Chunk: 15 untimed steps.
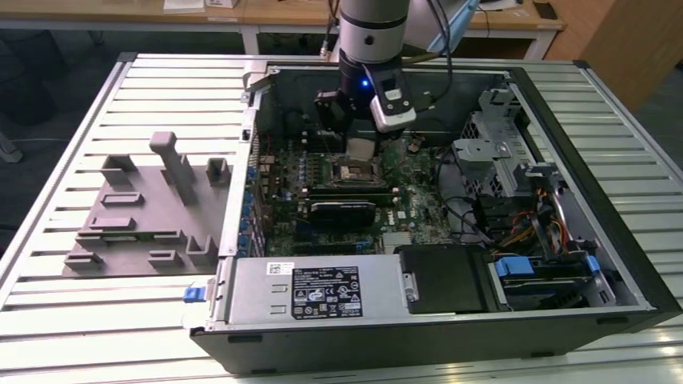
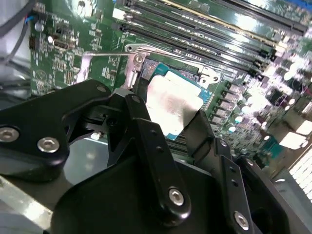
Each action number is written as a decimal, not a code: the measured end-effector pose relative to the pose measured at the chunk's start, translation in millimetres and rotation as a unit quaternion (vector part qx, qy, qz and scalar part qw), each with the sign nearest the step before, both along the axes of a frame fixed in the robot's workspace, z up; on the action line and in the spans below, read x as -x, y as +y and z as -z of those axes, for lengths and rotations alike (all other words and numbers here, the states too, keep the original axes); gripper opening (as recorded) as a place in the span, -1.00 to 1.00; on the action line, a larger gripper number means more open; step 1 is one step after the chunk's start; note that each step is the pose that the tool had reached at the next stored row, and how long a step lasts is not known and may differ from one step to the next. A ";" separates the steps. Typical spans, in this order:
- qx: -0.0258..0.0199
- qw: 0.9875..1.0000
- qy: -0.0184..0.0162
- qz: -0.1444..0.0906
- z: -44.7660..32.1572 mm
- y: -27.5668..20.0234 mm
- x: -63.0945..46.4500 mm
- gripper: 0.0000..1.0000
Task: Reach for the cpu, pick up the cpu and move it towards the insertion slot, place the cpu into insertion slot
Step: 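Place the cpu into insertion slot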
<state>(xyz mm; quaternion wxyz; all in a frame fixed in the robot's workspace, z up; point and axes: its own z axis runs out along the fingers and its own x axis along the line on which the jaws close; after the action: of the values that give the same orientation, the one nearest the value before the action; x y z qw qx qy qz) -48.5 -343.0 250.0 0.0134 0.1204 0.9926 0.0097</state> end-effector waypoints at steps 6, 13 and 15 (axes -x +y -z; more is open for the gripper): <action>0.000 0.999 0.000 0.055 0.3 0.0 0.0 0.08; 0.000 0.993 0.000 0.118 0.7 0.0 0.0 0.08; 0.000 0.991 0.000 0.136 0.8 0.0 0.0 0.08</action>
<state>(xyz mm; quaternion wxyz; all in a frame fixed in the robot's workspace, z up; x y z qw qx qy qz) -48.5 -343.0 249.2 0.0147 0.2543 0.9670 0.0079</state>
